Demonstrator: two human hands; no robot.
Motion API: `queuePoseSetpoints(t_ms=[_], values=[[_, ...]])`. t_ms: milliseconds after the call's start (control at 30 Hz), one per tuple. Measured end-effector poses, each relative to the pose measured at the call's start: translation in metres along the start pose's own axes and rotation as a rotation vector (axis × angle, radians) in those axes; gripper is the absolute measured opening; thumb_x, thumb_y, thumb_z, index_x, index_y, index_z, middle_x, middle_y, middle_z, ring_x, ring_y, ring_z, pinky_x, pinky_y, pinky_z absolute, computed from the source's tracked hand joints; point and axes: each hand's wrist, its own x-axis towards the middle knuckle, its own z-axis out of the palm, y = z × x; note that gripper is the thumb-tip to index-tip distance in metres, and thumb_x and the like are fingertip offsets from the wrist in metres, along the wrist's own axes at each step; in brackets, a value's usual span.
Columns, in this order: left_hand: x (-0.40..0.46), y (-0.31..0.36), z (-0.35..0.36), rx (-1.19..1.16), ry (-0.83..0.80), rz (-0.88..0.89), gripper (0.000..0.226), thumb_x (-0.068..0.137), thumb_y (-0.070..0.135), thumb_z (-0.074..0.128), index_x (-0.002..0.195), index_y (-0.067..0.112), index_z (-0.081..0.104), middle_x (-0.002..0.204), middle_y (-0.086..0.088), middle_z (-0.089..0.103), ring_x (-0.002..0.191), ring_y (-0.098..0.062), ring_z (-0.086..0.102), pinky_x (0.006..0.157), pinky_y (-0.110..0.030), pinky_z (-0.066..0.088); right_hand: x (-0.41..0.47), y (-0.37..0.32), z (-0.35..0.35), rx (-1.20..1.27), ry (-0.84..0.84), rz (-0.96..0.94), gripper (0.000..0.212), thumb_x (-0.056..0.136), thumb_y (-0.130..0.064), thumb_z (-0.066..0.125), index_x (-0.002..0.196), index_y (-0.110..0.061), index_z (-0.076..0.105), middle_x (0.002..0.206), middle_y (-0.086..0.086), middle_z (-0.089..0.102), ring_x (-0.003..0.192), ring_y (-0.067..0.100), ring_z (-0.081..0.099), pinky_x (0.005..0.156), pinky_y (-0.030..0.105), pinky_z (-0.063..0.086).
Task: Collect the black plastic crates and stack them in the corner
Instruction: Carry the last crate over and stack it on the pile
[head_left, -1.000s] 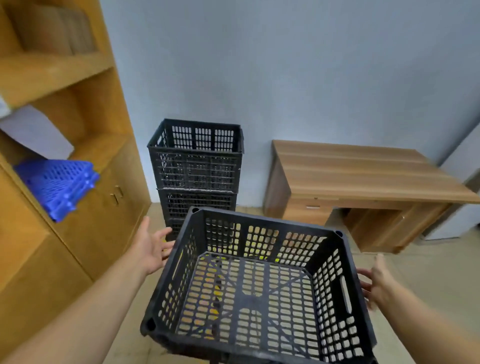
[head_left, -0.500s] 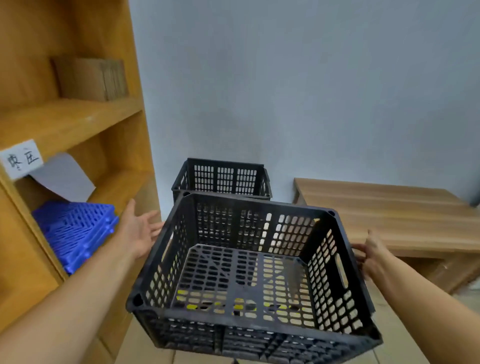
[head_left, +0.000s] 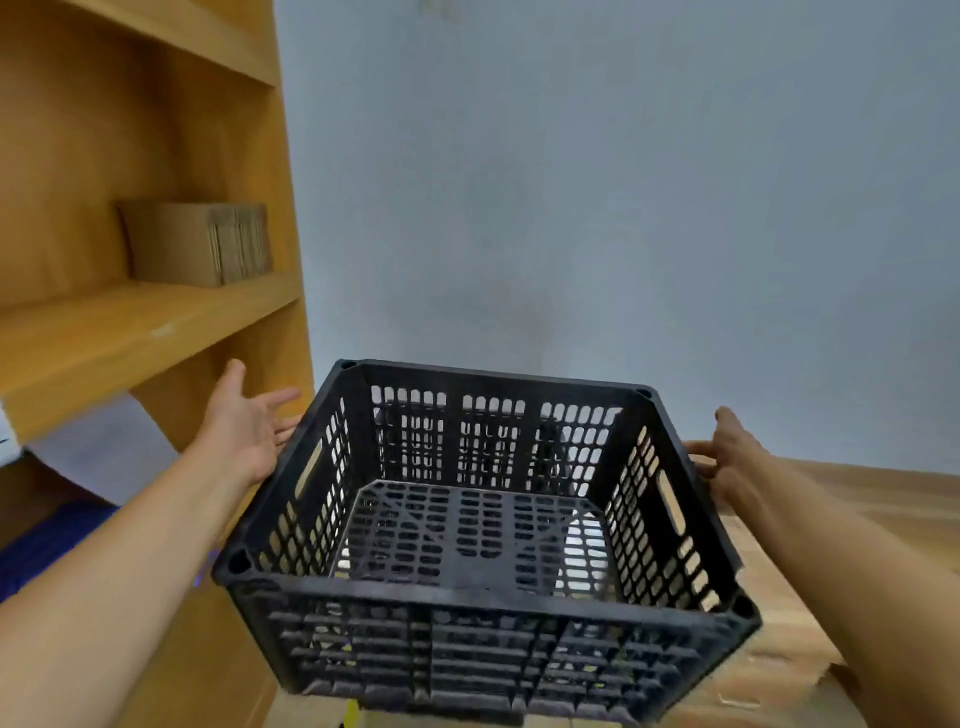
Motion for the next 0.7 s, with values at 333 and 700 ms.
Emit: queuePoseSetpoints(t_ms=[333, 700], values=[[0.111, 0.035, 0.053, 0.008, 0.041, 0.024, 0.093, 0.079, 0.080, 0.016, 0.128, 0.009, 0.052, 0.140, -0.024, 0.044, 0.126, -0.039, 0.044, 0.106, -0.057, 0.033, 0.092, -0.077, 0.068, -0.056, -0.097, -0.034, 0.068, 0.090, -0.060, 0.032, 0.113, 0.001, 0.054, 0.090, 0.016, 0.056, 0.071, 0.029, 0.054, 0.056, 0.035, 0.045], [0.247, 0.072, 0.086, 0.080, 0.027, 0.019, 0.081, 0.085, 0.072, 0.026, 0.124, 0.007, 0.055, 0.105, -0.018, 0.056, 0.088, -0.031, 0.055, 0.075, -0.043, 0.045, 0.180, -0.129, 0.145, -0.045, -0.088, -0.067, 0.070, 0.087, -0.061, 0.037, 0.120, -0.001, 0.052, 0.094, 0.016, 0.055, 0.078, 0.030, 0.053, 0.061, 0.040, 0.046]])
